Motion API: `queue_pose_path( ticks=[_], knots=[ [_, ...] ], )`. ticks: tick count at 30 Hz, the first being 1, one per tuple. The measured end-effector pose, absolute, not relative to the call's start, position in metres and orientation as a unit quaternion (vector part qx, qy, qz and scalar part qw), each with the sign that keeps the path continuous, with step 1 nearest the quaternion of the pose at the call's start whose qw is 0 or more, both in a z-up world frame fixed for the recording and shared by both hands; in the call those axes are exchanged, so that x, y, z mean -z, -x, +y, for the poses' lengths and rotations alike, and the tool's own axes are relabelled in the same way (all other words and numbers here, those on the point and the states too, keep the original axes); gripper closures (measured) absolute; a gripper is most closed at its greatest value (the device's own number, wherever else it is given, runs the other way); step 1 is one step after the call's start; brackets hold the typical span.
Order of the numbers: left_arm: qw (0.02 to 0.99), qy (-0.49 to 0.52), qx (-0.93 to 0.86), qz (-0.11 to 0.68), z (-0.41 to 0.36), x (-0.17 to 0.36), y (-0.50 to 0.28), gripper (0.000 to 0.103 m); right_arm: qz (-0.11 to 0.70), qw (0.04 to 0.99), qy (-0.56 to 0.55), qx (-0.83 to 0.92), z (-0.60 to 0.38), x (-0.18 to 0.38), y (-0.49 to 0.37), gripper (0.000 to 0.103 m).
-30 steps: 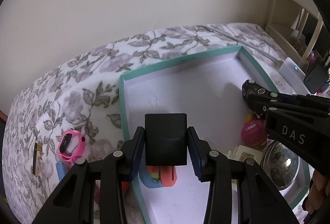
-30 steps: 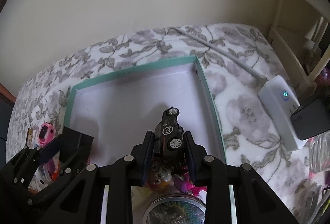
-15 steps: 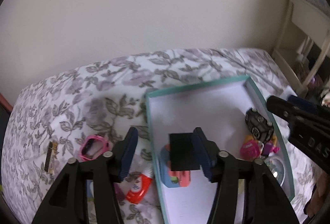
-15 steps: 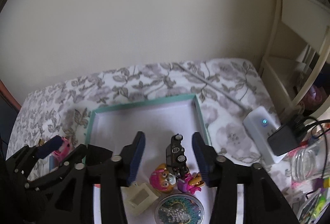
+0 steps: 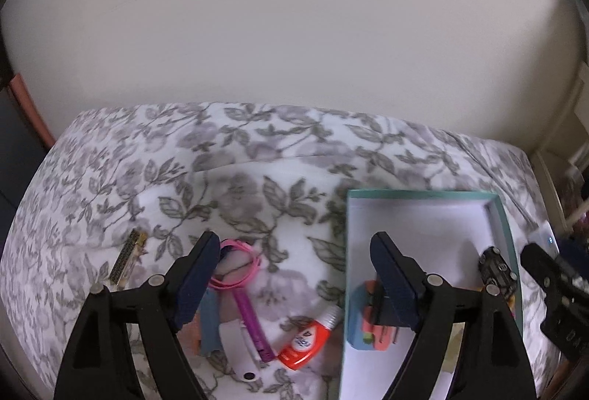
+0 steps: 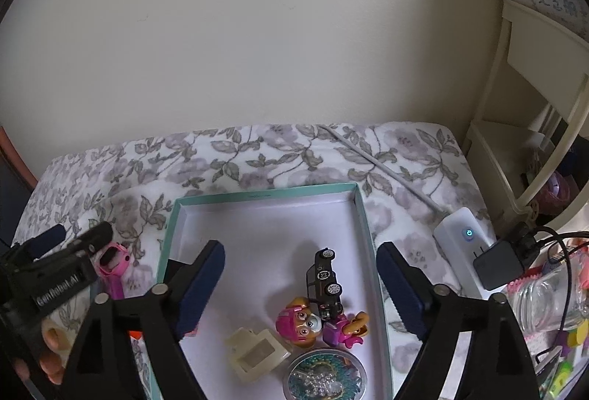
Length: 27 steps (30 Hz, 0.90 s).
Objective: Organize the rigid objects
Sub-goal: 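Open both tools to drop the charger and toy car into the tray, then move the left tool to the gold bar while the right tool approaches the orange-blue eraser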
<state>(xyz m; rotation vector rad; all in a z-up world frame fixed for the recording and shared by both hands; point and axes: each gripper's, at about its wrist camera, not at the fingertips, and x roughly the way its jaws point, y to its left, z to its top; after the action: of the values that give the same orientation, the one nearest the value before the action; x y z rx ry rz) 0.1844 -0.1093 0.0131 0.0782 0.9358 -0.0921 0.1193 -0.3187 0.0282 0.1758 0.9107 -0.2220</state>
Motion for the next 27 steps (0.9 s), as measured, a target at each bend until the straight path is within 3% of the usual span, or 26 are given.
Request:
queue_pose_path(
  ticks=[4, 10, 27],
  knots=[
    [0.886, -0.027, 0.029, 0.463, -0.100, -0.007, -0.190, 0.016, 0.442, 0.887, -0.081, 0.104, -0.316, -0.025, -0.122, 0.000],
    [0.884, -0.014, 0.010, 0.468, -0.089, -0.002, -0.194, 0.005, 0.443, 0.887, -0.077, 0.107, -0.311, -0.021, -0.125, 0.000],
    [0.857, -0.002, -0.060, 0.512, -0.029, 0.016, -0.215, 0.005, 0.456, 0.889, -0.036, 0.024, -0.246, -0.006, -0.146, 0.000]
  ],
)
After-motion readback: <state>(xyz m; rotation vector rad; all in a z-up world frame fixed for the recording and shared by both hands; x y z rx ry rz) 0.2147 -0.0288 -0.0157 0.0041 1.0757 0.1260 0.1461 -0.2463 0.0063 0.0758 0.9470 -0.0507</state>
